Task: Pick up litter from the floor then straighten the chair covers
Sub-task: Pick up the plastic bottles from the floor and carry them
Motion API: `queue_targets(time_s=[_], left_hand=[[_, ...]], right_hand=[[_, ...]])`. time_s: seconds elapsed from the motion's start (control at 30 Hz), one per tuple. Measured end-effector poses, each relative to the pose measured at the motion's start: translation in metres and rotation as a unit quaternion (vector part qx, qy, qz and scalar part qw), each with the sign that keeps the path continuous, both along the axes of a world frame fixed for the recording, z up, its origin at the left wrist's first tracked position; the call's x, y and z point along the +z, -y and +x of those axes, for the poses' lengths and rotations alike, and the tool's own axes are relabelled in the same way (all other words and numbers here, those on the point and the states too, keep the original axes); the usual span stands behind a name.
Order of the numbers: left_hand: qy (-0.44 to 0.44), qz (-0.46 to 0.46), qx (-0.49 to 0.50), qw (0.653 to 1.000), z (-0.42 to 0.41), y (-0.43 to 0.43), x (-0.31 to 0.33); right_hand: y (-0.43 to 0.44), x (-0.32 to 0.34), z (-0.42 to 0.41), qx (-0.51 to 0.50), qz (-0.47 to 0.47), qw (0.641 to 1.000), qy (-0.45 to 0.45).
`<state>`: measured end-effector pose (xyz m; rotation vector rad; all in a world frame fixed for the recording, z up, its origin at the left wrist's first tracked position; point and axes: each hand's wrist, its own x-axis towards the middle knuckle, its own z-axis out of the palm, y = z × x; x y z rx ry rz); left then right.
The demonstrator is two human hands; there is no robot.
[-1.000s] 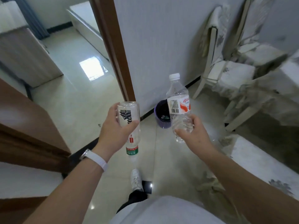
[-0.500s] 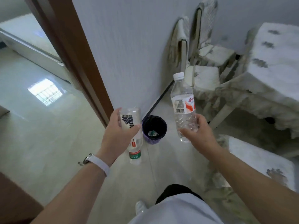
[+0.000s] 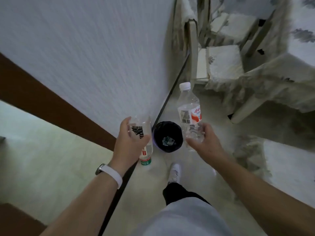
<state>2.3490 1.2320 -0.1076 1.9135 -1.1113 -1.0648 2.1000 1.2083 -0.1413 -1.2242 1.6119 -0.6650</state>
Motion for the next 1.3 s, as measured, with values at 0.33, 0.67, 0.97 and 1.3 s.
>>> queue_targets(time_s=[0.33,0.67,0.97,1.3], left_hand=[[-0.029,0.040,-0.037,0.998,0.001,0.128,-0.061],[-0.065,0.110,-0.068,0.989,-0.013,0.208,-0.239],[-0.028,0.100,-0.054,0.993,-0.023,0.245,-0.431],[-0.016,0.115,-0.058,0.992,-0.006,0.255,-0.608]], right_hand=[[0.117,-0.050,0.017,-0.002,0.049,0.999,-0.010],[0.154,-0.198,0.017,-0.071,0.119,0.990,-0.033],[0.187,-0.398,0.034,-0.064,0.135,0.988,-0.026],[0.204,-0.577,0.063,-0.037,0.114,0.988,-0.095]])
